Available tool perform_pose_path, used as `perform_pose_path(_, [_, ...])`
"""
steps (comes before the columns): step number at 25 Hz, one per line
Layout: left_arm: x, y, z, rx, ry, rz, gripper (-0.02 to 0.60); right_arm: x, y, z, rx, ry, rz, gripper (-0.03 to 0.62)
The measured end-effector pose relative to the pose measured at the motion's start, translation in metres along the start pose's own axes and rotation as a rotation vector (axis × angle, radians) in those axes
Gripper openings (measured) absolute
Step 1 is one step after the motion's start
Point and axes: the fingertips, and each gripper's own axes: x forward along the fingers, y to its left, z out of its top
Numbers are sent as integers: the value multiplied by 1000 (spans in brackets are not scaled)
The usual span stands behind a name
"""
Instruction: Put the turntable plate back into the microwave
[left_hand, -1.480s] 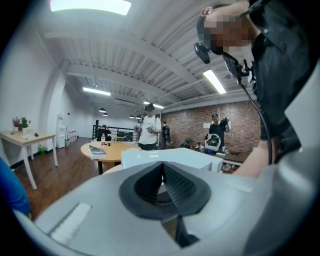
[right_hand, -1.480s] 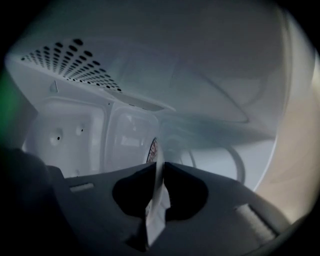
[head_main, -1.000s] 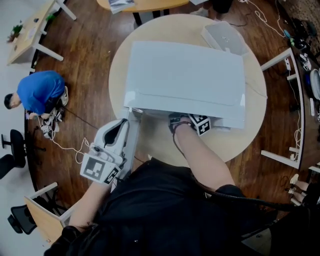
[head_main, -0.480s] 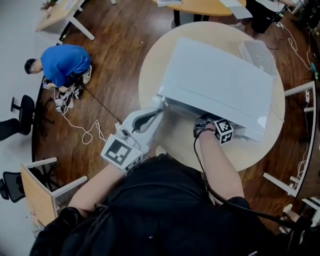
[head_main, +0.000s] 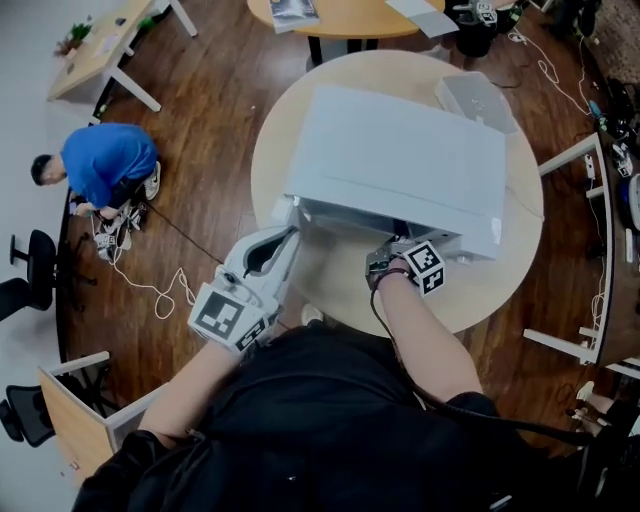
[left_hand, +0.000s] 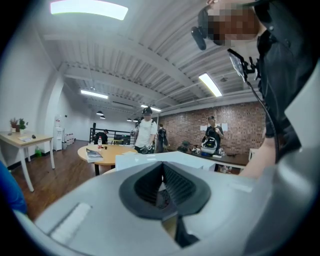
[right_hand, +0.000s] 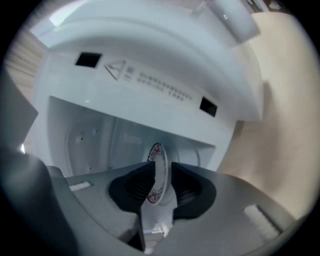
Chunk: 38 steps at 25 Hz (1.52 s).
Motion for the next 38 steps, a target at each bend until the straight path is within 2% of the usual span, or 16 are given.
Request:
perform_pose_path(6, [5,-7,-3,-25,-10,-23,5,-28,15,-13,-104,50,51,92])
perform_pose_path(13, [28,-33,-23,-122,12,-98,3,-83,51,-15,-294,130,173,78])
perform_pose_path(15, [36,-49,-30,-130,15,-136,5,-101,60,-2,-392,114,191,54])
perform_pose_path(18, [45,-64,-29,-138,-8,-169,5,-127,76,27,-601,52,215,29])
perform_pose_path(21, [49,-66,-31,-139,-15,-169,5,-152,99,47,-813,2,231,12])
perform_pose_path(24, [54,-71,-47,-130,17,-169,5,-170,117,55,-1017,-19,239,3])
perform_pose_path(28, [58,-74,-57,-120,31,-162,5,-188,140,53,-1196,-66,293,3])
perform_pose_path(32, [59,-67,-54,-94,32,-143,3,-190,137,49,-1187,-107,298,2])
perform_pose_path(38, [54,-67,-70,-112,82,-115,5,-187,95,39,-1145,-48,245,2])
